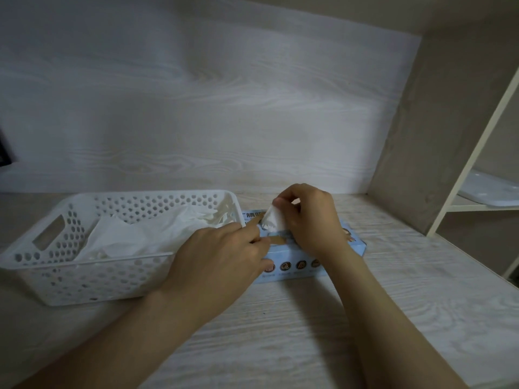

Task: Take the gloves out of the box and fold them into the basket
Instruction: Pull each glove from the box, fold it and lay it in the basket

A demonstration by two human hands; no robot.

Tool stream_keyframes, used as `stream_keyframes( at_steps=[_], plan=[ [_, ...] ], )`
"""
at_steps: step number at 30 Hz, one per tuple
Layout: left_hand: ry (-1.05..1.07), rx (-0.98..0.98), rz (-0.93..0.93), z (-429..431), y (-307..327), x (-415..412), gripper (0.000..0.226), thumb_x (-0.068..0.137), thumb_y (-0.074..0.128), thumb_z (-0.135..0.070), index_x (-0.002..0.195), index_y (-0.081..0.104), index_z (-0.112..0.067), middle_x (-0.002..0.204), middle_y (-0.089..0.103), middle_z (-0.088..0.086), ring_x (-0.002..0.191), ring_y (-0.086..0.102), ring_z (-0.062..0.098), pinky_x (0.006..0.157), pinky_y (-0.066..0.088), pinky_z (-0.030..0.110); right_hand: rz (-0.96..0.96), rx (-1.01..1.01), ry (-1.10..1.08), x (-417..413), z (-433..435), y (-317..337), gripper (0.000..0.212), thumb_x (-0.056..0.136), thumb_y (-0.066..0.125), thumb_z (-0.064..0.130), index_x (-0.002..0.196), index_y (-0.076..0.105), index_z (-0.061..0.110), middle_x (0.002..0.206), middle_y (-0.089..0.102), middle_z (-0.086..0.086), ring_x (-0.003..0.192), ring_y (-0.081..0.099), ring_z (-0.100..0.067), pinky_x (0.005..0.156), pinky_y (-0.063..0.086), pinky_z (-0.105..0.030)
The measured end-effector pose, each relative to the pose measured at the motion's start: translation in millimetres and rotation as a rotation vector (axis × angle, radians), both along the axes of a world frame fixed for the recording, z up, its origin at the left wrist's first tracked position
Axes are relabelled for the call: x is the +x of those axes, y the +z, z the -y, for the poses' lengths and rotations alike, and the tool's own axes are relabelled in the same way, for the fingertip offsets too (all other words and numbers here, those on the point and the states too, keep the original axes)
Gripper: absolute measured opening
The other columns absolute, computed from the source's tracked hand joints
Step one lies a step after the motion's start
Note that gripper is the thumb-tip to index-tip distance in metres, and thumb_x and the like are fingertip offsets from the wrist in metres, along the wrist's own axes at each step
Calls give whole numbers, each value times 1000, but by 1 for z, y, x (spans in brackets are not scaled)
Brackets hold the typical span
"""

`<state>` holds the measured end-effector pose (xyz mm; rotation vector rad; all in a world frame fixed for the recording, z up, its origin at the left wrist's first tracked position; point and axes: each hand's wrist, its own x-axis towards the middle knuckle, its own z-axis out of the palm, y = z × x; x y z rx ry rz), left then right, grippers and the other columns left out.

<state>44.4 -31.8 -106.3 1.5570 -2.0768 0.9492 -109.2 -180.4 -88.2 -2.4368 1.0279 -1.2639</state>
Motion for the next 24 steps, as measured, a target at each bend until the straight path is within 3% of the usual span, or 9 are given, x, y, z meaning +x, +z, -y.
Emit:
stream_keyframes(
  at_steps=[3,8,10,14,18,22,24],
  plan=[
    [22,8,-2,0,1,-2,34,96,54,-50,85,77,-28,81,65,-13,65,64,11,45,46,30,120,106,-95,-3,4,1,22,105,62,31,93,70,15,85,70,9,75,63,-6,64,42,-18],
    [23,-7,-52,1,4,-7,43,97,42,-53,79,72,-29,73,62,-13,59,62,10,45,32,25,369,325,-114,-9,11,2,42,108,54,35,79,58,5,70,56,3,65,51,-14,65,43,-31],
    [19,2,-45,2,3,-7,36,99,50,-52,83,73,-29,76,64,-13,60,64,11,44,36,26,463,377,-103,-10,12,2,46,110,50,37,77,52,5,67,48,0,63,47,-16,61,43,-34],
    [14,16,-43,1,2,-9,24,101,58,-46,101,77,-31,88,70,-13,66,67,10,44,43,27,588,495,-91,-11,10,4,35,110,47,47,95,58,17,79,55,-1,75,56,-23,68,49,-40],
    [32,-28,-20,2,2,-9,39,104,41,-45,99,78,-34,87,67,-14,66,67,10,46,36,26,668,357,-77,-8,4,7,27,111,48,39,96,58,20,86,58,2,79,55,-12,71,50,-33],
    [39,10,-21,0,5,-11,22,102,60,-40,95,79,-34,84,68,-14,65,68,10,45,35,25,857,134,-294,-5,-2,10,20,114,42,24,101,52,13,88,53,9,75,51,8,72,38,-11],
    [44,29,-27,-2,7,-13,15,98,68,-42,94,80,-33,81,67,-14,63,67,10,45,33,25,931,36,-381,-3,-10,14,18,114,39,19,104,50,9,86,50,12,73,51,13,68,36,-8]
  ],
)
